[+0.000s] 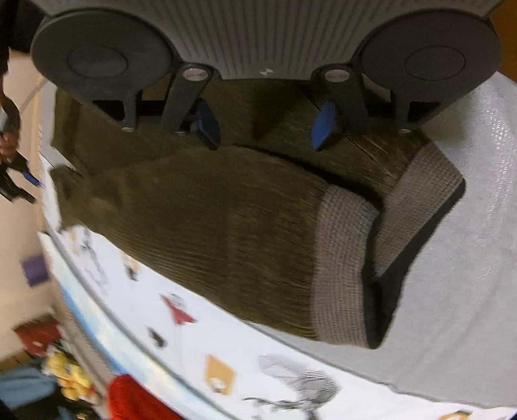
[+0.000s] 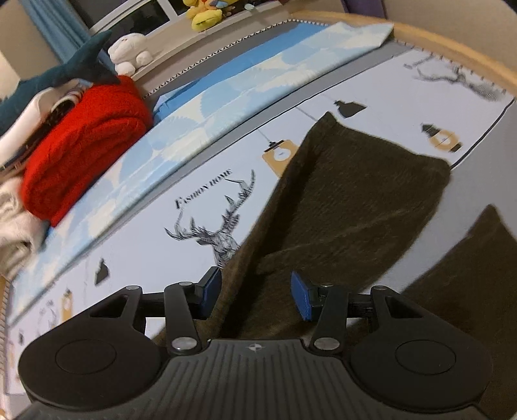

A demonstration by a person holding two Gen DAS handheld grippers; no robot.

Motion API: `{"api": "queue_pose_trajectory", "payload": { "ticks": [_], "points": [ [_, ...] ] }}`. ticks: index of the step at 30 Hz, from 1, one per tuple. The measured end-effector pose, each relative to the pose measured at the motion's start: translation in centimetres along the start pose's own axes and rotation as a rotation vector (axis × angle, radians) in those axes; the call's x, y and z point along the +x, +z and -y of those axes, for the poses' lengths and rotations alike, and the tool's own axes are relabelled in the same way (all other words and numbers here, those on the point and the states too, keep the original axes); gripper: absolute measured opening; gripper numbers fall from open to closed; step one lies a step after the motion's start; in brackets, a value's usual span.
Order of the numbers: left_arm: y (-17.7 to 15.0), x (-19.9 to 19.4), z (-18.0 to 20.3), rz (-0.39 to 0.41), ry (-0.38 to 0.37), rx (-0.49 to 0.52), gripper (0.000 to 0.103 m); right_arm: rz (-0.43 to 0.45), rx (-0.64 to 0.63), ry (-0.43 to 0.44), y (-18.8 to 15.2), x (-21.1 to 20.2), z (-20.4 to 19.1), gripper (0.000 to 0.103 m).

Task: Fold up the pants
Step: 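Regrasp the waistband with the left gripper while the right gripper grasps the leg edge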

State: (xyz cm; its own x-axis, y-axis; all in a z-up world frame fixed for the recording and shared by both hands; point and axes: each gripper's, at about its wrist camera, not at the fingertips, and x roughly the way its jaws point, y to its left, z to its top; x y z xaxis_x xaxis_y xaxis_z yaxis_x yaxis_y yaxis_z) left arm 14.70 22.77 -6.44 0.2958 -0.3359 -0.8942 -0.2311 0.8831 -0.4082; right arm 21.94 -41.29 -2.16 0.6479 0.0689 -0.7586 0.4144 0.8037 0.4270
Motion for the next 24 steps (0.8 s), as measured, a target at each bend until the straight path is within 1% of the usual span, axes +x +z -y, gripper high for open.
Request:
{"api": "queue_pose_trajectory", "payload": {
  "ticks": [3,5,6,8,10,11,13,17,18,19,20,24],
  "points": [
    [1.4,0.1,-0.3,0.037,0.028,-0.055,0.073,-0.016,0.026,0.019,0.9,1.7,-0.1,0.051],
    [2.3,0.1,-0.7,0.046,0.032,-0.109,0.073,-0.029,0.037,0.019,1.5,3.1,-0.1,0.051],
    [2.6,0.0,-0.7,0.051,0.033,-0.131,0.071,-0.034,0.047,0.015,1.8,3.9,0.0,0.051],
    [3.3,-0.2,-0.8,0.074,0.069,-0.152,0.064,-0.045,0.072,0.009,2.4,5.5,0.3,0.051],
    [3.8,-0.5,-0.6,0.106,0.133,-0.146,0.035,-0.053,0.098,0.001,2.9,7.1,0.7,0.051],
    [4.1,-0.6,-0.5,0.121,0.157,-0.137,0.033,-0.053,0.111,-0.003,3.1,7.8,0.8,0.051],
    [4.5,-0.8,-0.5,0.144,0.169,-0.139,0.027,-0.058,0.134,-0.012,3.4,9.1,1.2,0.051],
    [5.0,-1.4,0.1,0.186,0.197,-0.107,0.024,-0.052,0.153,-0.018,3.7,11.4,1.9,0.051],
    [5.0,-1.6,0.3,0.193,0.202,-0.100,0.023,-0.046,0.156,-0.005,3.7,11.7,2.1,0.041],
    [4.9,-1.7,0.4,0.199,0.205,-0.094,0.022,-0.039,0.158,0.020,3.6,11.9,2.2,0.012],
    [4.9,-1.8,0.5,0.203,0.207,-0.089,0.022,-0.034,0.154,0.030,3.6,12.0,2.3,0.003],
    [4.6,-2.5,0.7,0.224,0.191,-0.082,0.020,0.023,0.189,0.045,3.8,9.5,2.6,0.003]
  ]
}}
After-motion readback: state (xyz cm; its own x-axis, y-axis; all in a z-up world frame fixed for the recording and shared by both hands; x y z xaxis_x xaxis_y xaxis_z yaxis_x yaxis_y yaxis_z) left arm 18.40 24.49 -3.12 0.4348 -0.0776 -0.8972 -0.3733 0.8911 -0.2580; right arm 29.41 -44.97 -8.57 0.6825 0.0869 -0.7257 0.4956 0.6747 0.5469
